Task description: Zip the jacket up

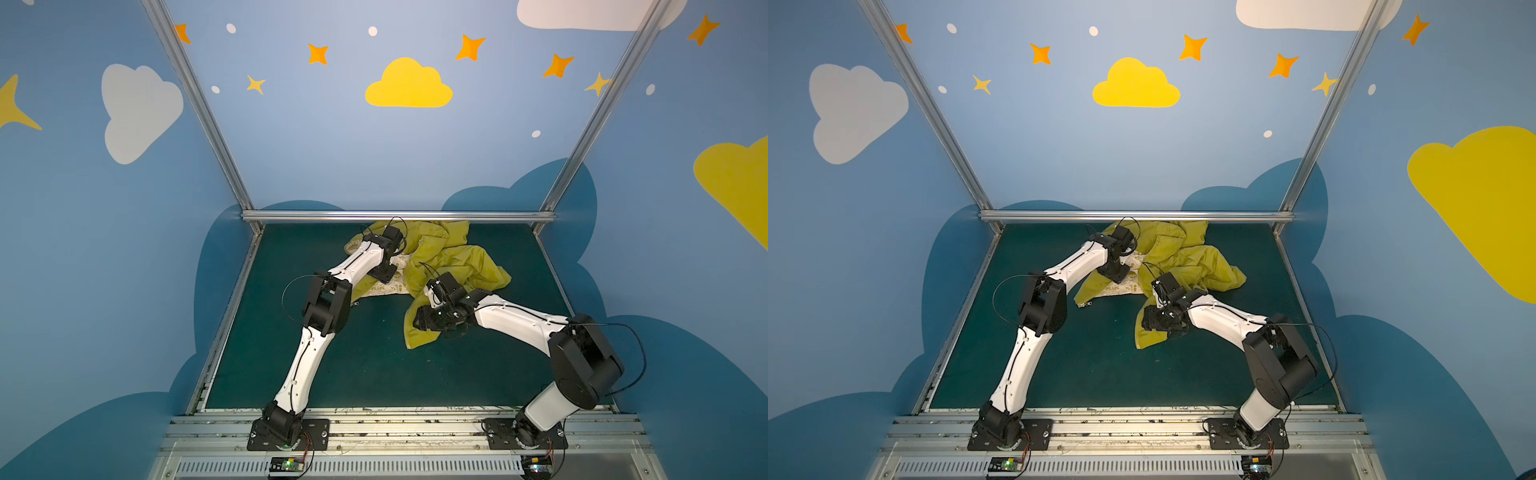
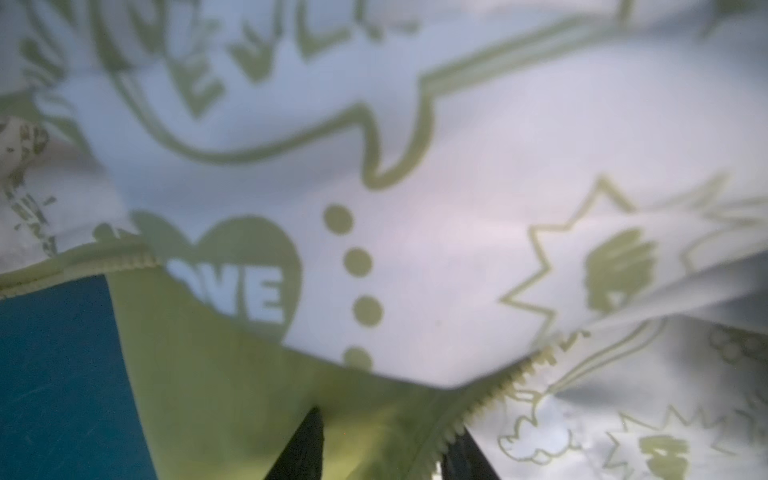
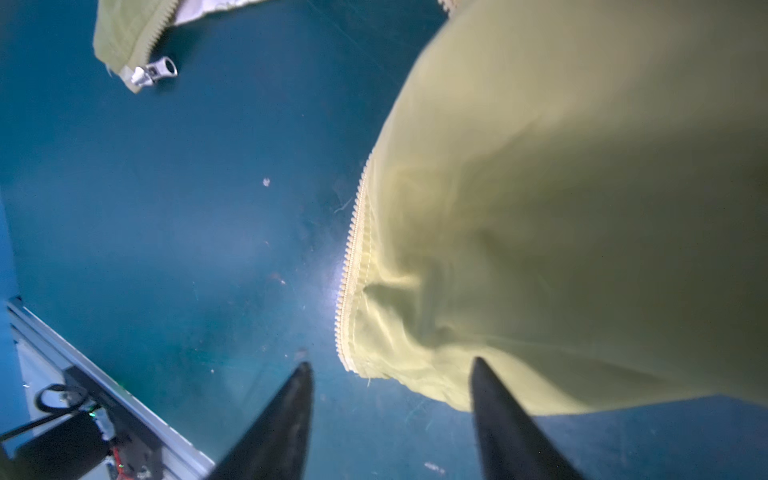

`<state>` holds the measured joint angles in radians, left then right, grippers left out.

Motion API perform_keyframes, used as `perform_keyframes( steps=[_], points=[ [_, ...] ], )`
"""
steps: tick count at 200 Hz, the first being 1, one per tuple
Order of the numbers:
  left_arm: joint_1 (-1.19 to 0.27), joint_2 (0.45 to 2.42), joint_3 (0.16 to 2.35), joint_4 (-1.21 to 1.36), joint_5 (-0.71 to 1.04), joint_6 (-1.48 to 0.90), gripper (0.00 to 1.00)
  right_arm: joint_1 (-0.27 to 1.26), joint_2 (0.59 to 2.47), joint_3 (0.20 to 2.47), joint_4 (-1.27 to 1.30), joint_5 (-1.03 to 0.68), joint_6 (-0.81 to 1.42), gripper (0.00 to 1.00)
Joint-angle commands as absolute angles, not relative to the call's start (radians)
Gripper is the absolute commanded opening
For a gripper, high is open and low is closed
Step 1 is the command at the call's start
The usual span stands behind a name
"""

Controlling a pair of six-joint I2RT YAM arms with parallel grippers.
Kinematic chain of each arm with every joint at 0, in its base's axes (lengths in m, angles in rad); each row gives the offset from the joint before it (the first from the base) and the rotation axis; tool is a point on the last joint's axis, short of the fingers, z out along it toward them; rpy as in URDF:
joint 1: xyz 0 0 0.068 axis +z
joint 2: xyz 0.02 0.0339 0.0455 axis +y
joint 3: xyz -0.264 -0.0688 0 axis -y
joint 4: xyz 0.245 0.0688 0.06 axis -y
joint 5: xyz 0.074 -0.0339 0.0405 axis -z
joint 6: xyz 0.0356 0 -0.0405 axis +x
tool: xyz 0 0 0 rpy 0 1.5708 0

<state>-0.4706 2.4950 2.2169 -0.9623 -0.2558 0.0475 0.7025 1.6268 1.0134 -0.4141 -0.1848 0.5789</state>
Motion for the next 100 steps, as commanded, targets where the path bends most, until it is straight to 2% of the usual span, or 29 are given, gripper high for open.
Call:
perform_keyframes(
  steps=[1, 43, 100],
  points=[
    [-0.469, 2.505, 2.229, -1.000, -0.263, 0.051, 0.29, 0.722, 1.658, 1.032, -0.446, -0.176, 0.570, 0.81],
    [-0.439, 2.353, 2.173, -1.002, -0.169, -0.016, 0.04, 0.785, 1.770, 1.146, -0.578, -0.064, 0.575, 0.85],
    [-0.313, 1.971, 1.998, -0.995, -0.002, -0.287, 0.03, 0.849, 1.899, 1.262, -0.699, 0.056, 0.580, 0.85]
  ],
)
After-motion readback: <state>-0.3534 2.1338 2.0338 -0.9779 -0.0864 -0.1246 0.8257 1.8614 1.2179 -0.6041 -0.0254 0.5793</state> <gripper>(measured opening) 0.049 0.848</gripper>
